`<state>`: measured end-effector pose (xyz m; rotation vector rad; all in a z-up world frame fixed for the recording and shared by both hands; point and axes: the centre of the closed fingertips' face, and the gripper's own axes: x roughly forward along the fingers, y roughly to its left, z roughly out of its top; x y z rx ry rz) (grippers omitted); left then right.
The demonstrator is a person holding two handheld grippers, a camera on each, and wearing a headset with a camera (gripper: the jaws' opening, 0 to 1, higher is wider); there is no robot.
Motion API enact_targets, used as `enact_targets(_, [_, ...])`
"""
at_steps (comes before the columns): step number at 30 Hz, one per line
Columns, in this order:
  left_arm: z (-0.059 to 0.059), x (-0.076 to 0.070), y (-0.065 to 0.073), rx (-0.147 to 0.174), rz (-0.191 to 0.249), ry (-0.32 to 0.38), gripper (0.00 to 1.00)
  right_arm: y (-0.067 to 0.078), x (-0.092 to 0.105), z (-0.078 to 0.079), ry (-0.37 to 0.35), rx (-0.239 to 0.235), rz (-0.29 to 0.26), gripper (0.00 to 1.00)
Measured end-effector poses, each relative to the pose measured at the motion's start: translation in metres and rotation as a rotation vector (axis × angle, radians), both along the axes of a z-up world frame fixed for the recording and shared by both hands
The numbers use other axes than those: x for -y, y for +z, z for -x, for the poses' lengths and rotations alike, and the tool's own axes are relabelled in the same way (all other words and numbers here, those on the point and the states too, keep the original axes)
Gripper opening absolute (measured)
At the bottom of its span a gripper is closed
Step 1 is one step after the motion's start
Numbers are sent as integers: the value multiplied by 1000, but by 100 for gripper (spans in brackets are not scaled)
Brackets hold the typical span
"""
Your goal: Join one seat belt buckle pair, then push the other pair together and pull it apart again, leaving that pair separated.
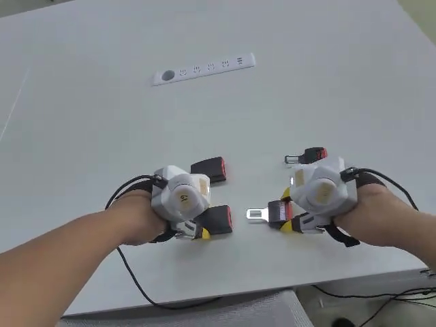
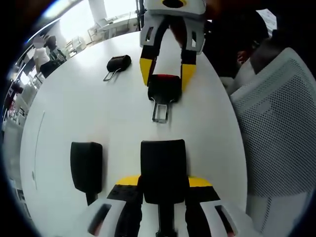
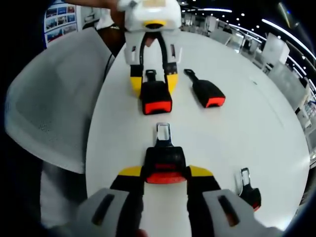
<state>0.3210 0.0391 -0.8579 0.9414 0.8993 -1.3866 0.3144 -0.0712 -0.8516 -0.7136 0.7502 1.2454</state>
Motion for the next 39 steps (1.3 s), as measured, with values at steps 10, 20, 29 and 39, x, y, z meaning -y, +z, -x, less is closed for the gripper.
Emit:
enact_targets(10, [0, 0, 0, -1, -10, -5, 34, 0, -19, 1, 16, -1, 15, 32])
enact_targets(20, [0, 0, 0, -1, -13, -1, 34, 1, -22, -2, 42, 32, 33, 32])
enact_targets(29, [0, 0, 0, -2, -5, -40, 34, 0, -33, -2, 52, 23, -6, 31])
enact_targets(39, [0, 2, 0, -7, -4, -55, 33, 2, -41, -3, 57, 8, -12, 29])
